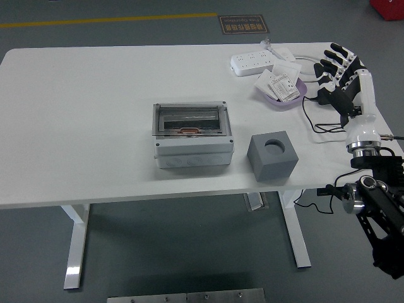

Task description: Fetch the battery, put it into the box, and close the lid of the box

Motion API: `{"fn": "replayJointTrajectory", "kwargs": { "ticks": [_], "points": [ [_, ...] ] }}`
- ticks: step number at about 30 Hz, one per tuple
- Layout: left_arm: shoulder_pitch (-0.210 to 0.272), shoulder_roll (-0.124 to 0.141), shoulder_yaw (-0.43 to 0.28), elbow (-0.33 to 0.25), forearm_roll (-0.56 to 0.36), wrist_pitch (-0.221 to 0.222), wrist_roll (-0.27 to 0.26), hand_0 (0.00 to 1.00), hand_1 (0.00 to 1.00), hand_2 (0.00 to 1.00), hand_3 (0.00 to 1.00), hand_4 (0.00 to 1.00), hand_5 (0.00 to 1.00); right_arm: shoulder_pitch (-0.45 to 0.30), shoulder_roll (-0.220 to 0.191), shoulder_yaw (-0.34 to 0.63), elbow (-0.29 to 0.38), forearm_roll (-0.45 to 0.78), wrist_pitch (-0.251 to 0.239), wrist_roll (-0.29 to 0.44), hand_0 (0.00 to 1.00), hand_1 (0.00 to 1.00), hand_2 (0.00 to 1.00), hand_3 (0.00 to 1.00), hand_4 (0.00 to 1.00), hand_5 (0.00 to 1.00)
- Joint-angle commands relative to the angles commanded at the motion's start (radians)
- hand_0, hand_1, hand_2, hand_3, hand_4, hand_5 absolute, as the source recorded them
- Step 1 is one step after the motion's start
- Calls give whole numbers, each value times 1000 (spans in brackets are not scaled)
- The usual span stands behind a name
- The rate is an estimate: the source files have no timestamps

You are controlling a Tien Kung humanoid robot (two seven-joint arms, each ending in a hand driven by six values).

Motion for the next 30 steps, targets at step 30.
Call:
{"fn": "replayJointTrajectory", "kwargs": {
  "ticks": [30],
  "points": [
    [0, 0, -15, 0, 12, 1, 0, 573, 587, 504, 555, 523, 2, 24, 13, 16, -69, 147, 84, -65, 643, 528, 534, 558, 654, 245]
  ]
}}
